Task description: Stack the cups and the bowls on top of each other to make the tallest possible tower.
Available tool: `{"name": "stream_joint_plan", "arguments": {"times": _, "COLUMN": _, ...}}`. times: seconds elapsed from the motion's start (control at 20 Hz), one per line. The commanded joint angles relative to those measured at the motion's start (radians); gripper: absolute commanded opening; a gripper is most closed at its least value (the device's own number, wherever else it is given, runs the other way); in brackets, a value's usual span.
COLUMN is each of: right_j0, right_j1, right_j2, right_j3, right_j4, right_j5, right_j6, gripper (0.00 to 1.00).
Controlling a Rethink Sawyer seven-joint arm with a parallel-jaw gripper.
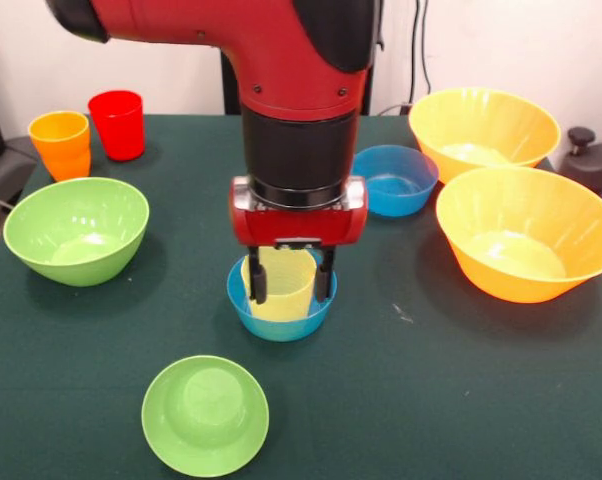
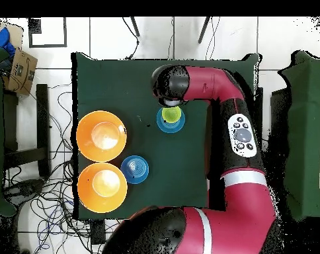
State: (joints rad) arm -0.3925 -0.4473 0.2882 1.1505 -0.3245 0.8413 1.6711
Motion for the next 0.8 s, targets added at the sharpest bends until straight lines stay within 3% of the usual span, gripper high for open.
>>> {"name": "stream_joint_plan", "arguments": {"times": 0.05, "right_j0": -0.039, "right_j1": 0.079, "right_j2": 0.078, "right_j3": -0.006, "right_j4": -0.037, "right_j5": -0.001, "right_j6": -0.161, "gripper": 1.0}}
{"name": "stream_joint_plan", "arguments": {"times": 0.4, "right_j0": 0.022, "right_j1": 0.271, "right_j2": 0.09, "right_j3": -0.307, "right_j4": -0.112, "right_j5": 0.074, "right_j6": -0.249, "gripper": 1.0}}
{"name": "stream_joint_plan", "arguments": {"times": 0.6, "right_j0": 0.017, "right_j1": 0.334, "right_j2": 0.13, "right_j3": -0.384, "right_j4": -0.116, "right_j5": 0.031, "right_j6": -0.297, "gripper": 1.0}}
{"name": "stream_joint_plan", "arguments": {"times": 0.8, "right_j0": 0.018, "right_j1": 0.35, "right_j2": 0.153, "right_j3": -0.403, "right_j4": -0.094, "right_j5": 0.018, "right_j6": -0.278, "gripper": 1.0}}
